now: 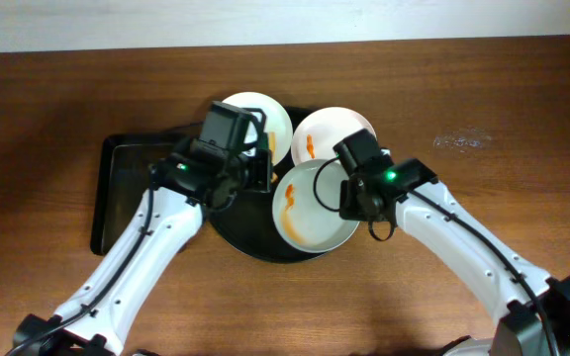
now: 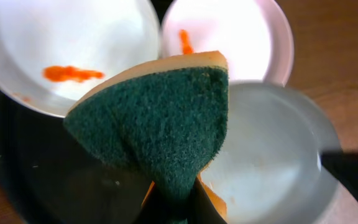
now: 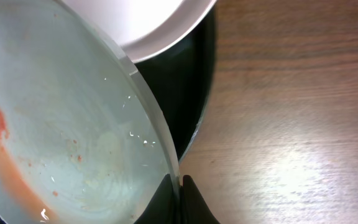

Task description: Clean dirty plates on tray and stack at the side

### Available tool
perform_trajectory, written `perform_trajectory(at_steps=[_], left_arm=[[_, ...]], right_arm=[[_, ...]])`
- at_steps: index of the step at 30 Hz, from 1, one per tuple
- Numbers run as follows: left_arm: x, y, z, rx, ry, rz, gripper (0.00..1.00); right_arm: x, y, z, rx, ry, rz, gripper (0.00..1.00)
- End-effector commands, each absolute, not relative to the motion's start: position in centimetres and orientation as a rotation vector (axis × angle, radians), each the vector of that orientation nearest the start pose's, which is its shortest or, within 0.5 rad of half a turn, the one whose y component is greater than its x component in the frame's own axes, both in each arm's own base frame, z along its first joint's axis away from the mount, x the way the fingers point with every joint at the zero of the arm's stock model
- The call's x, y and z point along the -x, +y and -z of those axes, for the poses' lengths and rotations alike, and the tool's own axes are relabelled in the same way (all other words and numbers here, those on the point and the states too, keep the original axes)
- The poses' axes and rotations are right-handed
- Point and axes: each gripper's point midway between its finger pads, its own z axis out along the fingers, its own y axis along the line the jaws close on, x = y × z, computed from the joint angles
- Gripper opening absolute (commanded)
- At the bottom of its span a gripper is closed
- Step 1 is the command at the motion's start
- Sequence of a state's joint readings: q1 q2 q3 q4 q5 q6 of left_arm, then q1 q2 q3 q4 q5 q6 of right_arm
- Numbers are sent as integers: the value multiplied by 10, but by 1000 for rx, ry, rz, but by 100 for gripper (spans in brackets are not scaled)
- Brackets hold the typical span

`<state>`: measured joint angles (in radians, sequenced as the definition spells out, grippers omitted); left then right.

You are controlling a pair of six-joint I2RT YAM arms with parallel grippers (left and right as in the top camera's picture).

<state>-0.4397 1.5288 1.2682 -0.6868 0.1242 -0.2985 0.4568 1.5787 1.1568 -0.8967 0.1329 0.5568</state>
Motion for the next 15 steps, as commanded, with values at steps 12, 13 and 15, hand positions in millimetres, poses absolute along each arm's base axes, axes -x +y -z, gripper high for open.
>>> perform_trajectory(at_steps=[12,13,15], left_arm=[[-365,-239,-94,-396,2623,235,2],[-367,-240,-84,-399,2637,228,2],[-366,-240,-70,-405,2666,212,2]], right_arm=[[-329,95,-70,-209,2807,262,4],[-331,91,-71,-214,2794,289,4],[-331,88,-71,-228,2795,292,4]])
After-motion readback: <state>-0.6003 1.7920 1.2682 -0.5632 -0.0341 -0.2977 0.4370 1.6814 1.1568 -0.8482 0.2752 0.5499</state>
